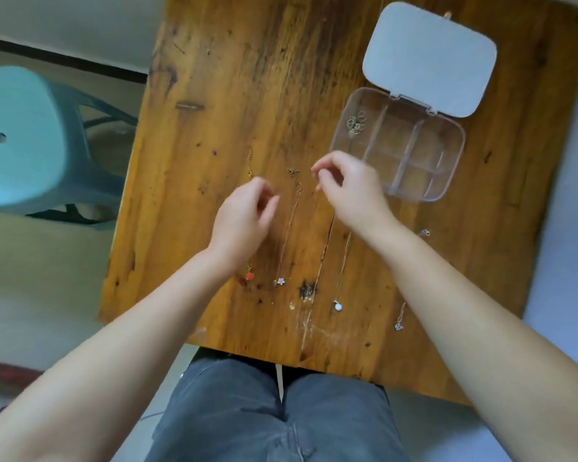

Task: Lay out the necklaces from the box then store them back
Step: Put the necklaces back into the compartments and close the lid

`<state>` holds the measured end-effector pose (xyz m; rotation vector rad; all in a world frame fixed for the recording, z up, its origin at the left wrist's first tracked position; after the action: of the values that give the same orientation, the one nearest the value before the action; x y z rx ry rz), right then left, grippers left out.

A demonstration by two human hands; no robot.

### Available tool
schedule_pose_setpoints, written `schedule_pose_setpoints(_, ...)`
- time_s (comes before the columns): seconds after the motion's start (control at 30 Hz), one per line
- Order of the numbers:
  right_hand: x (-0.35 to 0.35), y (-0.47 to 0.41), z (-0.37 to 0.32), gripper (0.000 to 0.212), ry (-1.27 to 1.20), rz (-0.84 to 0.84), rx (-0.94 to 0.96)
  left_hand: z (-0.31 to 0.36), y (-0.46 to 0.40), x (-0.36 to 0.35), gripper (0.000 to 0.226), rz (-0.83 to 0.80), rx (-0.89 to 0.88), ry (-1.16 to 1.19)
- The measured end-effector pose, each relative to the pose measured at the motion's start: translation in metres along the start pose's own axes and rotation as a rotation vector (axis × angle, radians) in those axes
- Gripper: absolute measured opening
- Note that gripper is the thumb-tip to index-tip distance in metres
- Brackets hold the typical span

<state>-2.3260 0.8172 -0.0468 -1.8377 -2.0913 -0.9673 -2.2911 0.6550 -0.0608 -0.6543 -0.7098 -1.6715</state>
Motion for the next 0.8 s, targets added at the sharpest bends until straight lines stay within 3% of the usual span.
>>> schedule_pose_setpoints(0.17,-0.102,0.055,0.013,0.019,0.205,-0.284,0.018,-0.045,0.1,-0.022,0.025,-0.184,0.094,-0.192)
schedule_pose_setpoints(0.3,-0.119,0.062,0.018,0.021,0.279,-0.268,0.033,-0.035,0.098,-0.038,0.024,-0.235,-0.049,-0.304)
schedule_pose_setpoints(0.43,-0.126,0.064,0.002,0.024,0.36,-0.227,0.183,-0.033,0.097,-0.028,0.014,-0.223,-0.143,-0.213)
schedule_pose_setpoints(0.53,-0.144,0.071,-0.001,0.035,0.48,-0.376,0.313,-0.04,0.096,-0.017,0.014,-0.199,-0.077,-0.076)
schedule_pose_setpoints(0.67,-0.155,0.069,-0.004,0.015,0.579,-0.451,0.317,-0.046,0.079,0.031,0.008,0.022,0.004,0.111)
schedule_pose_setpoints(0.8,-0.113,0.046,-0.004,0.011,0.218,-0.316,0.083,-0.054,0.055,0.076,0.006,0.202,0.097,0.186)
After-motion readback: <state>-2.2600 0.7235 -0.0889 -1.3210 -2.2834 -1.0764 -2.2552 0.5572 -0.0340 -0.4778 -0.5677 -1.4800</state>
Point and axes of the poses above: each hand's wrist, its own y-axis away from the middle knuckle, its own x-axis out of the back of the hand, z = x × y, the point moved 10 cm from there along -y, towards the middle knuckle, and after that the axes turned 5 degrees about -x, right-handed, at the moved point
